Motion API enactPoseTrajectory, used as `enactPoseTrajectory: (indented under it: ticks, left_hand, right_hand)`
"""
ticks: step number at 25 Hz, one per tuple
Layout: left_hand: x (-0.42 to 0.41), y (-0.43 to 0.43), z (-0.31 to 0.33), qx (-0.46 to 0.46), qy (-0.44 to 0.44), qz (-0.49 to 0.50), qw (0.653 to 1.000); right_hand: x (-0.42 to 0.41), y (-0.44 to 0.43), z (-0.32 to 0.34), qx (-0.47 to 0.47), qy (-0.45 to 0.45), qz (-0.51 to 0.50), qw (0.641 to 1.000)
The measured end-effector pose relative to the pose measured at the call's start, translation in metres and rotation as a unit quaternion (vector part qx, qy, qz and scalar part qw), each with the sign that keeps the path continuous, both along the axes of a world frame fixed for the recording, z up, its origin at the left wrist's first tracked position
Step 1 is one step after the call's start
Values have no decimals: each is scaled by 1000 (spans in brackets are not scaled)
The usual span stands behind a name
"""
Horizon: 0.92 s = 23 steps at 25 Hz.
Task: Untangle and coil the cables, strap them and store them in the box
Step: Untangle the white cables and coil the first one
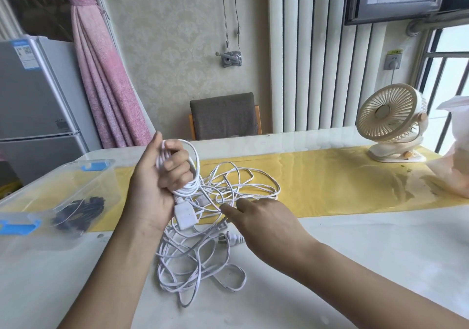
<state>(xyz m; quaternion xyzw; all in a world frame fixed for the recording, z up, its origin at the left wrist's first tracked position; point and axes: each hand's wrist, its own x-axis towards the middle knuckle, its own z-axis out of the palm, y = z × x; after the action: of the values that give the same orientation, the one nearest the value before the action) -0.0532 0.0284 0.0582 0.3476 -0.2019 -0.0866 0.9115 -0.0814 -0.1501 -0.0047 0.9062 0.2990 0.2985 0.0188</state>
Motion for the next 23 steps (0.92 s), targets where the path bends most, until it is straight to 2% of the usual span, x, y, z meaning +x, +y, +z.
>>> enactPoseTrajectory:
  ticks: [1,3,6,9,10,11,15,16,19,21,23]
  left_hand:
    - [-3,-7,0,88,-26,103,990]
    - [-10,-23,-5,213,-91,209,950]
    - [-11,-35,-19,355,-180,246,884]
    - [-12,-38,-27,491,-280,271,779]
    - [-12,-37,-29,523,-292,276,751]
    - [-13,-36,-29,545,-283,276,739]
    - [-15,-33,-25,592,-260,244,723]
    - [-16,-34,-22,593,-253,218,732]
    - [-23,-37,-16,566,-181,91,799]
    - [-27,-36,-12,573,-157,41,803]
    - [-30,-33,-9,578,-114,42,807]
  right_hand:
    - [0,-1,2,3,-3,14,1000]
    - [-1,-3,4,-3,-14,46,999]
    - [-1,-6,6,-4,-24,103,994]
    - [1,-10,7,20,-20,155,987]
    - [2,-12,8,33,-19,171,984]
    - [1,-14,10,54,-11,190,980]
    - [0,-17,15,178,44,263,947]
    - [0,-17,16,205,52,272,939]
    - [-2,-16,17,275,65,289,915]
    - [-2,-14,17,285,42,279,916]
    - [-2,-12,19,300,45,264,916]
